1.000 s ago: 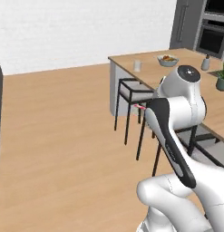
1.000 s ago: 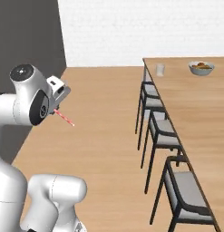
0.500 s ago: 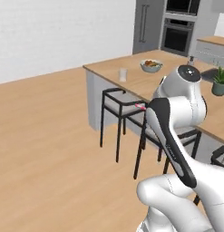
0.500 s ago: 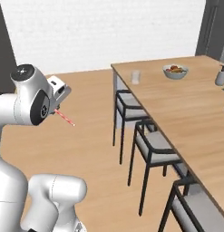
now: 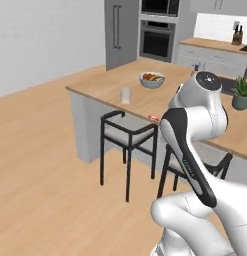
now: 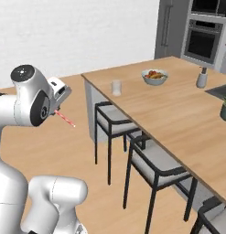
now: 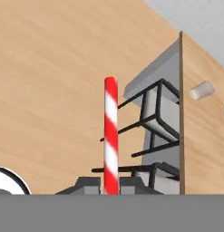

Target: Take a straw from the drawer in front and place it inside the glass cup on the dining counter.

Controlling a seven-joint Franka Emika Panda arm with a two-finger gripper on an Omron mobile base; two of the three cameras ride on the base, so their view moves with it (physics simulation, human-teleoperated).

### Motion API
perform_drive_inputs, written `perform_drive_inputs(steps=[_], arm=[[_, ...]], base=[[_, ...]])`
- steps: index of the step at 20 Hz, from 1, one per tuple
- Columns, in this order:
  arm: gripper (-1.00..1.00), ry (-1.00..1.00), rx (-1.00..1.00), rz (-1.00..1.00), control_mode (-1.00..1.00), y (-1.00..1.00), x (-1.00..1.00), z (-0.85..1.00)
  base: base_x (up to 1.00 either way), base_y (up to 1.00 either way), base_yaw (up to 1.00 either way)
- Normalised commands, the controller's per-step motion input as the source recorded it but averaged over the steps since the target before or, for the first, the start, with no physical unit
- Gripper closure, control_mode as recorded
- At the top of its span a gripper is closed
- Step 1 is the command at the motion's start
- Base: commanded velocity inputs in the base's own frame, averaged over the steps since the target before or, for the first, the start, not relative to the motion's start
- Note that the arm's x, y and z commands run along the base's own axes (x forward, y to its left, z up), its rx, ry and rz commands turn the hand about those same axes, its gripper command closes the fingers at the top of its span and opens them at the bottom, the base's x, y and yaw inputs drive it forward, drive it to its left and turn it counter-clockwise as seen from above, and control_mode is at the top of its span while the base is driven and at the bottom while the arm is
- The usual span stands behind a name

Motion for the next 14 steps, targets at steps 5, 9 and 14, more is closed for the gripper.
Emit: perform_drive_inputs(steps=[5,9,14], arm=[[1.00,0.00,0.00,0.00,1.00,0.00,0.00,0.00],[1.00,0.00,0.00,0.00,1.00,0.00,0.00,0.00],[1.00,0.00,0.00,0.00,1.00,0.00,0.00,0.00]], base=[[0.94,1.00,-0.44],[0.80,1.00,-0.44],[0.73,1.00,-0.45]])
